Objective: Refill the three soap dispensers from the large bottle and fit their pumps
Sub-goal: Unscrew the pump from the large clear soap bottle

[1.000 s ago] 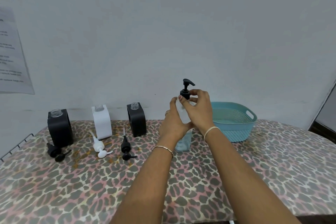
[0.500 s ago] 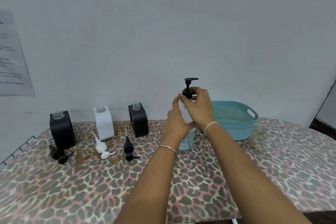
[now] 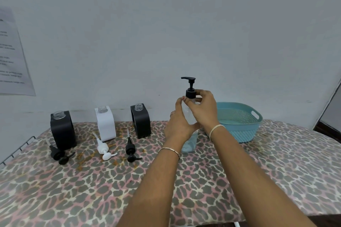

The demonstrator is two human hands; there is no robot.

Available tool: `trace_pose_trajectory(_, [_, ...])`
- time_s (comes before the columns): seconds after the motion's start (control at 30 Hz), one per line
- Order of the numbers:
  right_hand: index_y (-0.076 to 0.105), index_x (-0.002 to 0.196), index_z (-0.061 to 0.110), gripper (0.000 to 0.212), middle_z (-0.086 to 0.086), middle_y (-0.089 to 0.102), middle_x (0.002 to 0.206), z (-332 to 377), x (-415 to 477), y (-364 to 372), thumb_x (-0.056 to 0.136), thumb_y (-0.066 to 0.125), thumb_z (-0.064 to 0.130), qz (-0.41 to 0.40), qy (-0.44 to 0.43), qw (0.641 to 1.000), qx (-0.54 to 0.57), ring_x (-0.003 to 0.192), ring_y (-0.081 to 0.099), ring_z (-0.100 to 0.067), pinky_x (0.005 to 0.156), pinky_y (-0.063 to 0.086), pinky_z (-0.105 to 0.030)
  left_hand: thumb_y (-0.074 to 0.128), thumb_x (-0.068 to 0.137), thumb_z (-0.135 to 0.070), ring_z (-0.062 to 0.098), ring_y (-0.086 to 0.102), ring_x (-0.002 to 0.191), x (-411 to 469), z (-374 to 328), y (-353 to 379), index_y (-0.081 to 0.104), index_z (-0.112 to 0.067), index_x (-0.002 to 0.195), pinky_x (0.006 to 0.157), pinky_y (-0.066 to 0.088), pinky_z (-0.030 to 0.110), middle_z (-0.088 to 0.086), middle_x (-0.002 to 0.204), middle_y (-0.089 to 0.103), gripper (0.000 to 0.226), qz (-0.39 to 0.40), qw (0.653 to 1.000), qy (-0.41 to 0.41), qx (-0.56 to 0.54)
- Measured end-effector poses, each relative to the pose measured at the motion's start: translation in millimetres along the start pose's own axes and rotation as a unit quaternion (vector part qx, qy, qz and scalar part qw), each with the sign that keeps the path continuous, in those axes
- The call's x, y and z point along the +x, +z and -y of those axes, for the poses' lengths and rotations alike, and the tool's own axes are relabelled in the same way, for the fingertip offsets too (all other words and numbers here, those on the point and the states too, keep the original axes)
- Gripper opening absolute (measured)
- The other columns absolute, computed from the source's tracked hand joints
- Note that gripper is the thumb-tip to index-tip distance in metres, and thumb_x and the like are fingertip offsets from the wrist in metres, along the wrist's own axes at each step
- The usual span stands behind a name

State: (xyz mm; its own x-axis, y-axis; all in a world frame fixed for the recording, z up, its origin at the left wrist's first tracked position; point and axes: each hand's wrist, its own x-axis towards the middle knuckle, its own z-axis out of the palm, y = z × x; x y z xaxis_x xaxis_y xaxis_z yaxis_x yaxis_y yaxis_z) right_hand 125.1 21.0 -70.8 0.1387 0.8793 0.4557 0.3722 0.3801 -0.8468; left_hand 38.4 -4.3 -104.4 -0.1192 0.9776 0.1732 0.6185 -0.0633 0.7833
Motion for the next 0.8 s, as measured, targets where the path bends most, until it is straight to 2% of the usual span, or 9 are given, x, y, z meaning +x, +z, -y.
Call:
trace_pose_trajectory(0.1, [0.064,0.112,0.020,0.034,0.002,0.054,0.118,3.6,0.0,-2.1,0.084,0.071,0.038,-0.011,-0.001,1.000,-0.003,0.109,0.055,-0.014,0.098,0.045,-0.036,0.076,0.069,-0.046,0.026,0.060,0.107,0.0,-1.3,-0.3,-0.001,-0.038,0.146,0.084,0.053,0.044,0.008,0.121,0.058,0.109,0.000,1.000,0.000,-0.009])
trace_pose_trajectory(0.17, [0.064,0.105,0.027,0.026,0.004,0.057,0.114,10.8,0.3,-4.8,0.084,0.069,0.040,-0.022,-0.005,1.000,-0.002,0.113,0.052,-0.015,0.097,0.043,-0.033,0.077,0.070,-0.046,0.027,0.058,0.111,-0.3,-0.8,-0.6,0.001,-0.036,0.147,0.086,0.051,0.041,0.009,0.126,0.055,0.108,0.001,1.000,0.005,-0.015])
trace_pose_trajectory(0.23, [0.064,0.097,0.028,0.018,0.007,0.063,0.104,22.0,2.4,-9.0,0.084,0.069,0.039,-0.029,-0.009,0.999,0.029,0.104,0.057,-0.012,0.092,0.046,-0.032,0.077,0.071,-0.048,0.027,0.054,0.117,-1.6,0.3,-0.9,0.003,-0.036,0.149,0.088,0.047,0.040,0.011,0.133,0.050,0.108,-0.001,1.000,0.012,-0.017])
trace_pose_trajectory(0.37, [0.068,0.090,0.024,0.011,0.010,0.070,0.084,47.4,11.0,-23.0,0.082,0.072,0.031,-0.060,-0.026,0.994,0.088,0.083,0.066,-0.006,0.083,0.053,-0.027,0.078,0.069,-0.049,0.030,0.053,0.117,-3.6,-0.3,-0.7,0.007,-0.038,0.147,0.092,0.047,0.042,0.013,0.131,0.050,0.106,-0.011,0.999,0.019,-0.023])
trace_pose_trajectory(0.43, [0.068,0.083,0.030,0.007,0.011,0.071,0.078,57.0,17.1,-33.0,0.080,0.073,0.033,-0.076,-0.038,0.991,0.101,0.078,0.068,-0.008,0.080,0.056,-0.032,0.078,0.068,-0.049,0.030,0.053,0.116,-2.6,-0.7,0.0,0.009,-0.038,0.145,0.092,0.048,0.043,0.010,0.131,0.052,0.105,-0.015,1.000,0.019,-0.018])
trace_pose_trajectory(0.53, [0.069,0.076,0.032,0.007,0.006,0.072,0.074,68.6,25.0,-50.9,0.073,0.071,0.038,-0.109,-0.048,0.986,0.112,0.073,0.069,-0.014,0.076,0.058,-0.044,0.079,0.064,-0.047,0.031,0.054,0.115,-1.5,-1.9,-0.4,0.010,-0.037,0.144,0.092,0.048,0.048,0.009,0.129,0.053,0.106,-0.009,0.999,0.021,-0.022])
trace_pose_trajectory(0.8, [0.073,0.074,0.019,0.020,0.004,0.070,0.065,81.8,32.3,-90.2,0.071,0.069,0.038,-0.173,-0.048,0.974,0.139,0.065,0.066,-0.017,0.074,0.057,-0.046,0.079,0.066,-0.040,0.032,0.055,0.113,-0.6,-3.6,0.2,0.012,-0.034,0.144,0.092,0.049,0.048,0.011,0.127,0.055,0.104,-0.005,0.999,0.024,-0.024])
